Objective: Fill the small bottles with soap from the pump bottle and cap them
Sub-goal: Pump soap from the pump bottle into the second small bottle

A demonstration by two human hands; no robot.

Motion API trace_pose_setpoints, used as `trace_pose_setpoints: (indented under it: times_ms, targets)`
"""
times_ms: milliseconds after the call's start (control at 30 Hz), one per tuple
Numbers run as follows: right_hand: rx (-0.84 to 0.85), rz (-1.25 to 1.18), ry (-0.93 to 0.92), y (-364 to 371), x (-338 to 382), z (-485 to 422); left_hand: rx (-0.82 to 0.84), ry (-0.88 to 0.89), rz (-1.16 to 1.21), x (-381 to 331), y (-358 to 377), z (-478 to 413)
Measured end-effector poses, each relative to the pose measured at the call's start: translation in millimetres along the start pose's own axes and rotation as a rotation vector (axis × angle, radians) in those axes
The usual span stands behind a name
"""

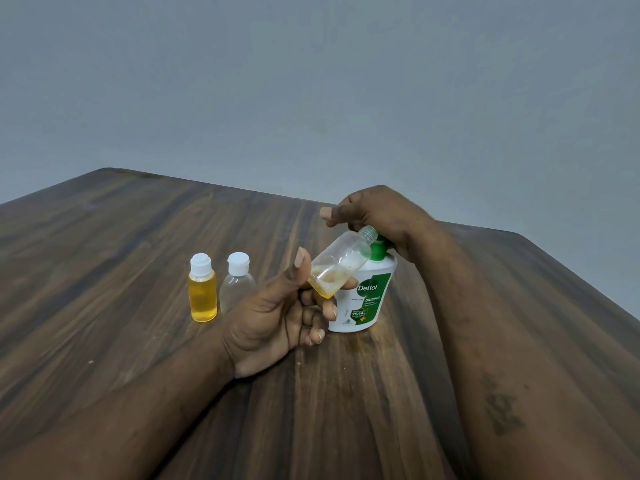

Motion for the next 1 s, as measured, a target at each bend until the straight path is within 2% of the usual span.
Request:
trace_pose_setpoints:
  times_ms: [133, 333, 400, 500, 567, 700, 867, 933, 1000]
  targets:
    - [-0.028, -0.025, -0.013, -5, 3, 1, -0.01, 0.011, -0.002, -3, 1, 3]
    - [-0.166, 0.015, -0.181, -21, 27, 5, -0.011, -0.018, 0.034, -2, 3, 3]
    - [-0.163, 0.01, -0.156, -19, 23, 3, -0.018, -0.015, 0.031, -2, 3, 4]
    - [-0.073, -0.002, 0.0, -6, 3, 0, -0.033, 0.0, 0.01, -5, 3, 6]
    - [-0.038, 0.003, 0.036, -2, -2, 2, -0.047, 0.009, -0.004, -7, 4, 8]
    - [-0.073, 0.017, -0.024, -7, 10, 4, -0.041, 0.02, -0.025, -10, 5, 10]
    - [-0.221, 0.054, -0.218, -24, 33, 6, -0.044, 0.011, -0.035, -7, 5, 9]
    - [-0.191, 0.058, -0.195, -20, 30, 4, -0.044, 0.007, -0.025, -6, 4, 10]
    - [-0.095, 0.084, -0.083, -10, 18, 3, -0.04, 0.003, -0.021, -5, 5, 10]
Point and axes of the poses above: each hand's wrist, its own z-axis away from the middle knuckle, its own y-axis out of the palm, x = y × z, the point moved 10 cm from there along -z, towards the middle knuckle, and after that the axes turned 14 degrees about -z, right-handed, at the moved point
